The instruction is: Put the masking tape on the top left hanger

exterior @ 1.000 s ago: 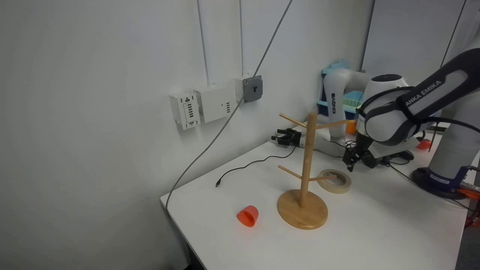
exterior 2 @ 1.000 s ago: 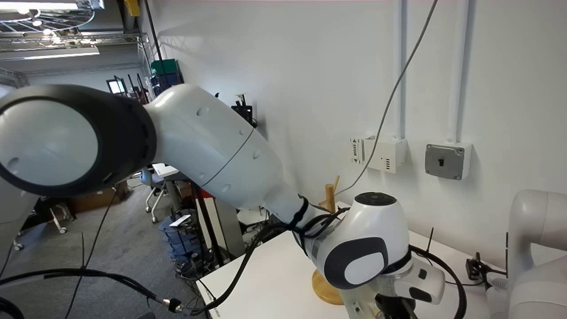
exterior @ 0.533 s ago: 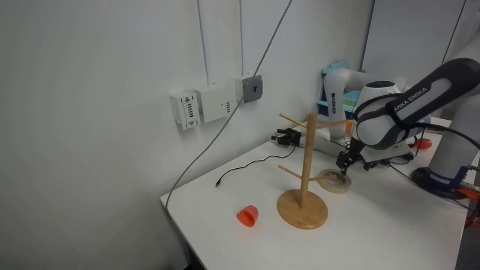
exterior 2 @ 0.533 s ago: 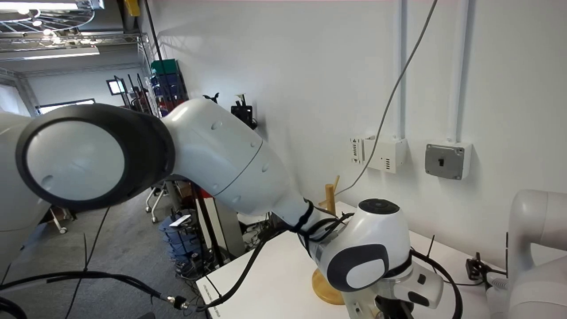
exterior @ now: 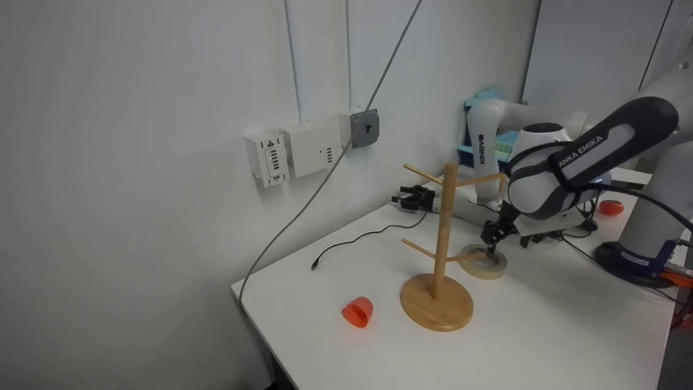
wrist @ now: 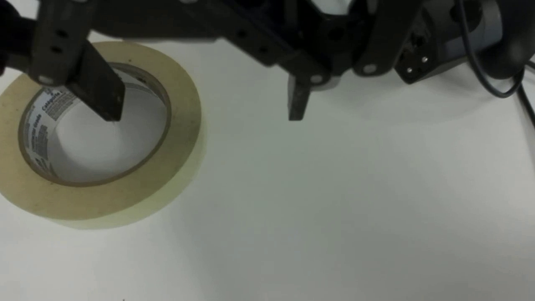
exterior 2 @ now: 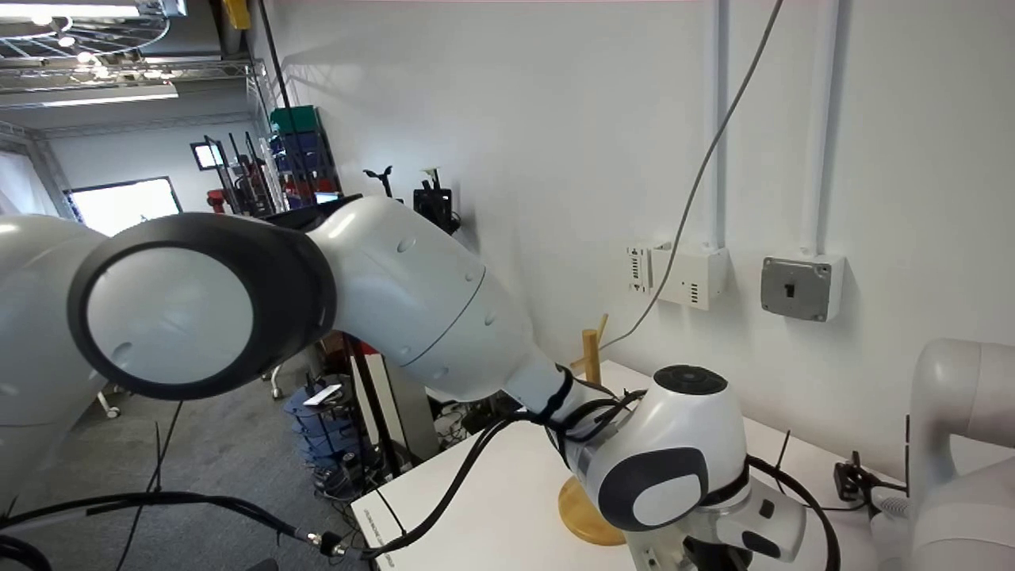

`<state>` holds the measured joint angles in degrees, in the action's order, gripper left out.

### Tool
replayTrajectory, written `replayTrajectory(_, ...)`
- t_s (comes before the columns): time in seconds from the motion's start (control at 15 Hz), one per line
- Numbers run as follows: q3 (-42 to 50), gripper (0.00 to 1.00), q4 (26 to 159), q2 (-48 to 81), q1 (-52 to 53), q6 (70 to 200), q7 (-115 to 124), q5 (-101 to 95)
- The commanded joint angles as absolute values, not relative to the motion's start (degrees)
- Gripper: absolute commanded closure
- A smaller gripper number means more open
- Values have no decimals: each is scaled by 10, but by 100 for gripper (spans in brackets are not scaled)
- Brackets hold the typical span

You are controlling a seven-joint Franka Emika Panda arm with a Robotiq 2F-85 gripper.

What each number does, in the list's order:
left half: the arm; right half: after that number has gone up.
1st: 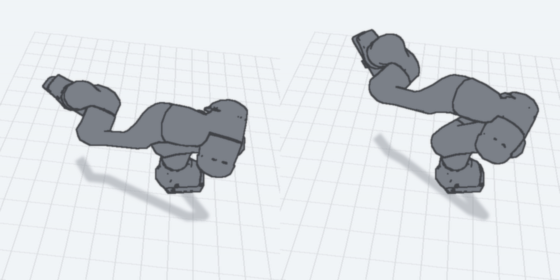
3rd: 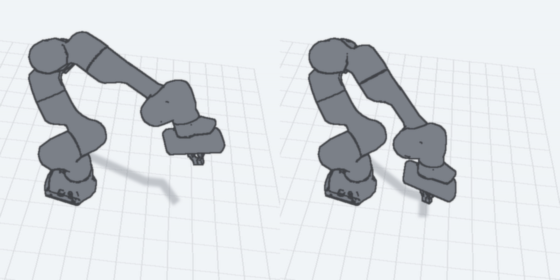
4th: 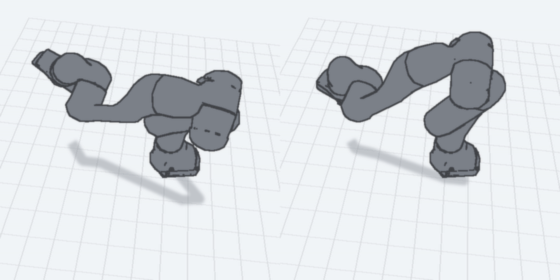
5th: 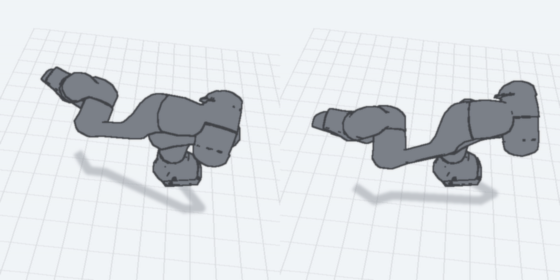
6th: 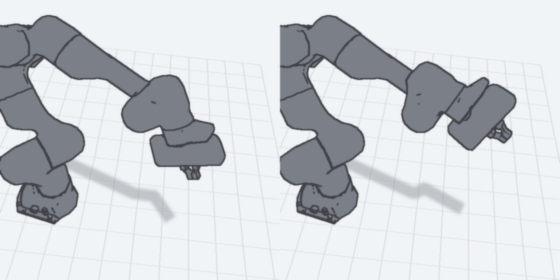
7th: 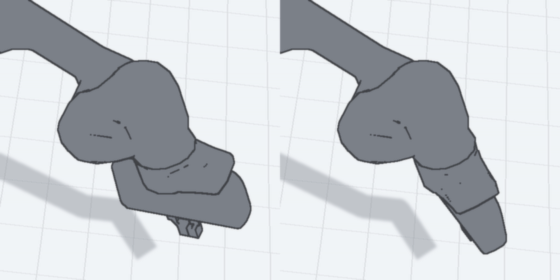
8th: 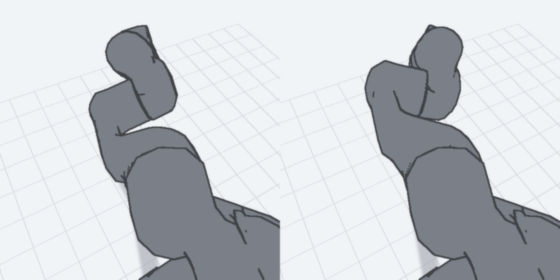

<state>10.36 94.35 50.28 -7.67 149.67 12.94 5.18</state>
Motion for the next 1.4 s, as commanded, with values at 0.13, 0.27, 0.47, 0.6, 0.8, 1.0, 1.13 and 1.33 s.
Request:
replayTrajectory(0.13, 100, 0, 895, 542, -89, 1483, 137, 59)
replayTrajectory(0.27, 100, 1, 889, 550, -89, 1483, 138, 59)
replayTrajectory(0.47, 100, 7, 881, 559, -89, 1482, 139, 58)
replayTrajectory(0.6, 100, 23, 876, 563, -89, 1481, 139, 59)
replayTrajectory(0.8, 99, 47, 872, 566, -89, 1480, 139, 59)
replayTrajectory(1.0, 100, 72, 874, 561, -88, 1481, 138, 58)
replayTrajectory(1.13, 103, 87, 880, 554, -86, 1484, 137, 55)
replayTrajectory(1.33, 109, 94, 908, 528, -80, 1490, 134, 49)
